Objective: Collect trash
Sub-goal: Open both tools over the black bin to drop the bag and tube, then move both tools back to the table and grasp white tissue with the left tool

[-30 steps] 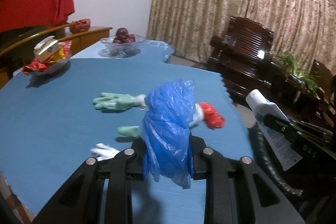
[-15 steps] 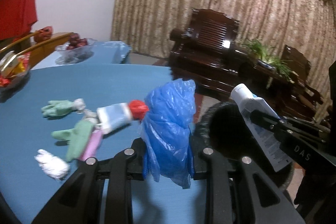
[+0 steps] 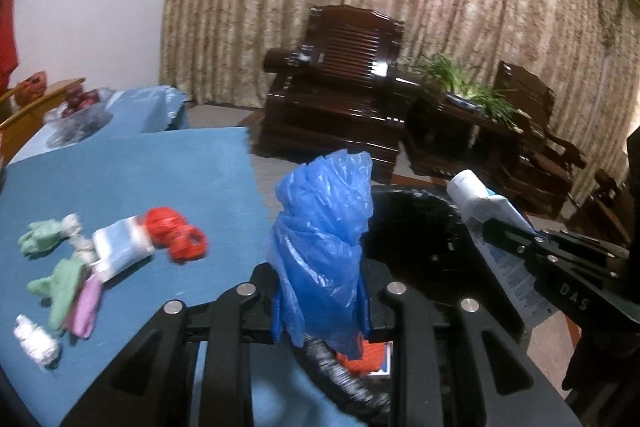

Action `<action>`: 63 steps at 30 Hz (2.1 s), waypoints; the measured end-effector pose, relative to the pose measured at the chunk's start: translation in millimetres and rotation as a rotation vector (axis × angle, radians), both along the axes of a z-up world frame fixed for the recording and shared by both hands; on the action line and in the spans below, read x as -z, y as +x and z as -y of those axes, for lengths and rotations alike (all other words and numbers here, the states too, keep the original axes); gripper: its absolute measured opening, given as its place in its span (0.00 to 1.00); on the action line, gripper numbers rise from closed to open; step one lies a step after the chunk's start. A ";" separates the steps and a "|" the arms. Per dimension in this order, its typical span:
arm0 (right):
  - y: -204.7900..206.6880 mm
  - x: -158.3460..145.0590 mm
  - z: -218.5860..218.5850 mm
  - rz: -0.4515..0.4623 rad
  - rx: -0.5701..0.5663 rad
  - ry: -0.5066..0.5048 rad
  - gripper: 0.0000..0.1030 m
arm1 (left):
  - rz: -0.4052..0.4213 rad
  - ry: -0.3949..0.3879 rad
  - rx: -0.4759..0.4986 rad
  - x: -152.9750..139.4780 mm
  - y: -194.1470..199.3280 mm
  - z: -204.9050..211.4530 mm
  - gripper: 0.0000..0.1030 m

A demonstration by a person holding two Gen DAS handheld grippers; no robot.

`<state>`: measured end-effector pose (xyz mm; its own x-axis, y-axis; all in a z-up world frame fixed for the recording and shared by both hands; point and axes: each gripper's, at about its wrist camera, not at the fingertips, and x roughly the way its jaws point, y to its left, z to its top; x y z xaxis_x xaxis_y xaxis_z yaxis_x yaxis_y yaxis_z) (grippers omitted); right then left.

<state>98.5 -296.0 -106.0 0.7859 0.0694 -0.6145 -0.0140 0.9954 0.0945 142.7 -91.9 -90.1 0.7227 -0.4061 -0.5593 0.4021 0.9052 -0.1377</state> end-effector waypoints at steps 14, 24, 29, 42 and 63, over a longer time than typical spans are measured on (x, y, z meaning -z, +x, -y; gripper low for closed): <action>-7.3 34.3 63.3 -0.055 0.122 -0.002 0.40 | -0.065 -0.029 0.145 12.5 19.1 58.5 0.64; -22.5 16.0 55.9 0.028 0.133 0.009 0.93 | 0.006 -0.043 0.004 -7.4 13.1 6.3 0.94; -20.3 0.8 24.1 0.073 0.077 0.040 0.95 | 0.043 -0.021 -0.113 -14.6 3.5 -43.7 0.94; 10.8 -11.4 -87.9 0.102 -0.150 0.052 0.95 | 0.068 0.059 -0.398 -8.9 -23.4 -173.7 0.94; 38.0 34.7 -210.8 0.049 -0.332 0.028 0.95 | -0.083 0.088 -0.550 59.4 -24.0 -271.6 0.83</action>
<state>136.5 -85.2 -140.7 0.7459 0.3424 -0.5713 -0.3420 0.9329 0.1125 118.8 179.7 -149.4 0.7670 0.0688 -0.6379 -0.1414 0.9879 -0.0636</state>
